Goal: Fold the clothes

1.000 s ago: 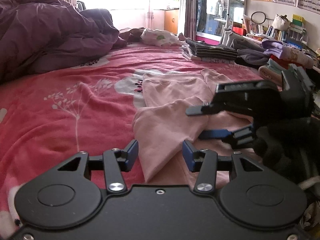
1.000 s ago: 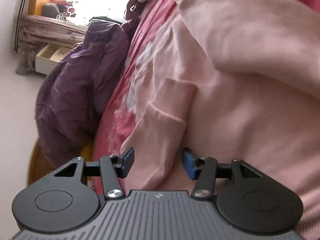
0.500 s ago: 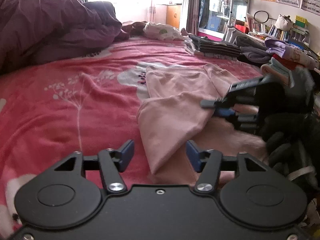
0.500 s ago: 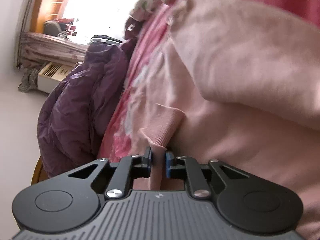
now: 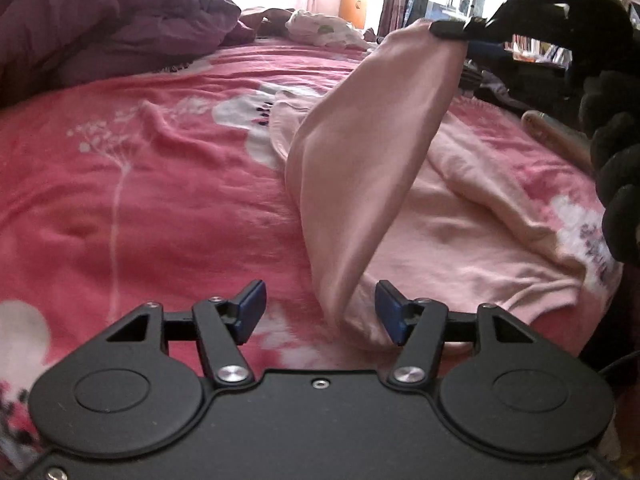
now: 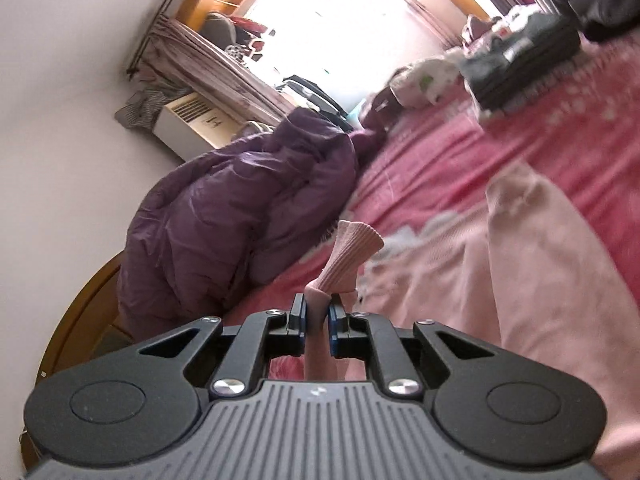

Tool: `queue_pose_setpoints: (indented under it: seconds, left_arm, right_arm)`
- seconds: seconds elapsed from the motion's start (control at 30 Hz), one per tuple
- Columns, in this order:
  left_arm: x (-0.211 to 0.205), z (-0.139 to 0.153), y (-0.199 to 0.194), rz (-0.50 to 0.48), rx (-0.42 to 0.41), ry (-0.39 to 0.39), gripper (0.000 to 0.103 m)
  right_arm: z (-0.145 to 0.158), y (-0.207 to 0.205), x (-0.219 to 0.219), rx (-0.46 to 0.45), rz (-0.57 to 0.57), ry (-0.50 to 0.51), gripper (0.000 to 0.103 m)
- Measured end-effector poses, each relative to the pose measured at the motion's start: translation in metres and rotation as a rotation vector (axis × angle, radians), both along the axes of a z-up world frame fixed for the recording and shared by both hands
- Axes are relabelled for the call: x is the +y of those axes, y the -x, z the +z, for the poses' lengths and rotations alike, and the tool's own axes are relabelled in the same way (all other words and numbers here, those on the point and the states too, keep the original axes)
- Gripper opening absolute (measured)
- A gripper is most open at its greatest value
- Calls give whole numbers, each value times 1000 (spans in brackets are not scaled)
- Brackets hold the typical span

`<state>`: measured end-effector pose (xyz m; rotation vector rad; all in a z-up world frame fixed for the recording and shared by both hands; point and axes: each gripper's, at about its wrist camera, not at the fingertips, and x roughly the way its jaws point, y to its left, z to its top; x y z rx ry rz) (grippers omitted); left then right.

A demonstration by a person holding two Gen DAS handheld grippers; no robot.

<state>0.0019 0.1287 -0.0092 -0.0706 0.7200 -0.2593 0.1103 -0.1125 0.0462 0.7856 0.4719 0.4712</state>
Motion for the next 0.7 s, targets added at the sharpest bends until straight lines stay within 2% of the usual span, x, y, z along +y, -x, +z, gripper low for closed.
queue_pose_setpoints:
  seconds: [0.1,0.2,0.27,0.3,0.37,0.5,0.7]
  left_arm:
    - [-9,-1,1,15,7,28,59]
    - [-22,-6,0,26,14,10,53]
    - [-32,-6,2,19,-4,-26,35]
    - [-38,-5,4,9,-19,-48,32]
    - [-49,-2,10,-17,-61,-100,18]
    - [-72,1,21,-83,-162,-239,14]
    - [-103,-10,31,-182,-250,-465,11]
  right_arm:
    - [11,0,-10,-23,8,10,13]
    - [19,1,-19,-42,15,18,13]
    - [24,3,-26,-55,15,24,13]
    - [26,4,-31,-60,13,25,13]
    - [29,6,-41,-68,6,30,13]
    - [27,11,-66,-75,-15,19,13]
    - [14,22,-107,-66,-44,-4,13]
